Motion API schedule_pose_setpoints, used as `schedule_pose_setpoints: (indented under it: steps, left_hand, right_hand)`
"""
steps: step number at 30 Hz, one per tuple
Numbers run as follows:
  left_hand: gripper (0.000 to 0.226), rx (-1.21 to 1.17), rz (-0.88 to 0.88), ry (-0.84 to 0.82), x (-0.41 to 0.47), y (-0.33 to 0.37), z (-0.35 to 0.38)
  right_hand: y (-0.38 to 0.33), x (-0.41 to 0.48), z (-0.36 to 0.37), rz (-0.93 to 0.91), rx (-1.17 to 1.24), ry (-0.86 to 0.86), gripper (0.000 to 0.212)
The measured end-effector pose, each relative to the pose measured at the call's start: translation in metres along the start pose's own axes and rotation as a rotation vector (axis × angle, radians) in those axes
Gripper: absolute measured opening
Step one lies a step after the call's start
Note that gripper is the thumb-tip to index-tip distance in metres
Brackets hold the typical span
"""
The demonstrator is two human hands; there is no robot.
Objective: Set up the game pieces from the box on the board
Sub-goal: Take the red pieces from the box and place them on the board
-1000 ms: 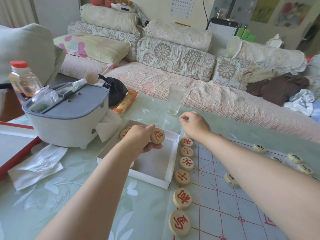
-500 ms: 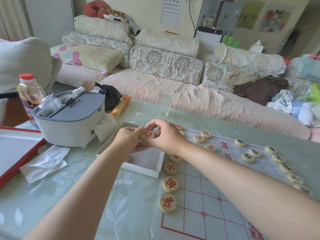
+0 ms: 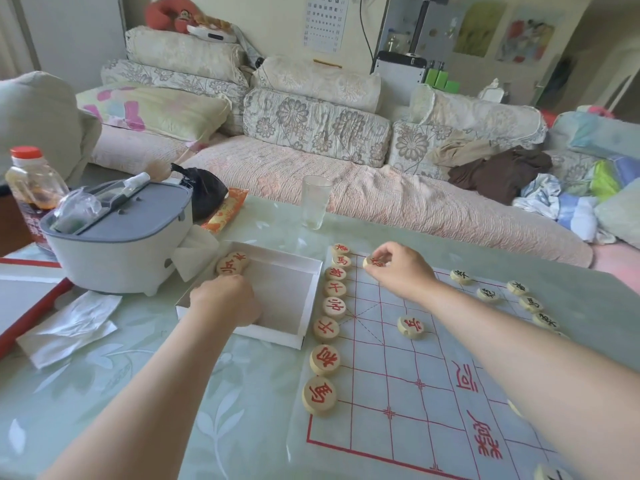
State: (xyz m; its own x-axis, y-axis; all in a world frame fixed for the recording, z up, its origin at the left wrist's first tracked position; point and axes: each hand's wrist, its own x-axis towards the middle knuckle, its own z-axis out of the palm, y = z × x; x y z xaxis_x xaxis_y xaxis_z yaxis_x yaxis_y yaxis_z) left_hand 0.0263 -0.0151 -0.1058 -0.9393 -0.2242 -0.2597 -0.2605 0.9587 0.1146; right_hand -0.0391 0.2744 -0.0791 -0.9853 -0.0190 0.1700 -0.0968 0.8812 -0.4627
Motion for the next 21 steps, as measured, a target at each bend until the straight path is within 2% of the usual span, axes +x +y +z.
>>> schedule_pose_setpoints:
  steps: [3,5,7,9,11,13,15,17,21]
  left_hand:
    - [0.049,0.007,-0.011,-0.020,0.004,0.004,0.004]
    - [0.050,-0.064,-0.010,0.017,0.002,0.011,0.002]
    - [0.041,-0.149,0.053,0.098,-0.005,0.020,-0.004]
    - [0.030,-0.346,0.162,0.179,-0.015,0.033,-0.010]
    - [0.027,-0.735,0.194,0.175,-0.032,0.046,-0.014]
    - [0.026,-1.145,0.156,0.012,-0.050,0.056,-0.014]
    - [0.028,-1.413,0.168,-0.195,-0.065,0.064,-0.012]
    - [0.029,-1.551,0.202,-0.336,-0.077,0.070,-0.010]
    - [0.024,-1.668,0.241,-0.435,-0.092,0.080,-0.005]
  right_hand:
    - [0.006,-0.016,-0.004,-0.046,0.020,-0.041,0.024]
    - [0.008,-0.030,-0.004,-0.095,0.021,-0.057,0.025]
    - [0.007,-0.045,-0.006,-0.138,0.034,-0.079,0.025]
    - [0.003,-0.063,-0.011,-0.182,0.082,-0.097,0.026]
    - [-0.005,-0.086,-0.020,-0.225,0.123,-0.135,0.024]
    - [-0.008,-0.111,-0.030,-0.236,0.156,-0.191,0.023]
    - [-0.005,-0.133,-0.036,-0.229,0.122,-0.286,0.025]
    - [0.000,-0.150,-0.039,-0.233,0.052,-0.366,0.025]
    - [0.017,-0.176,-0.038,-0.234,-0.003,-0.404,0.028]
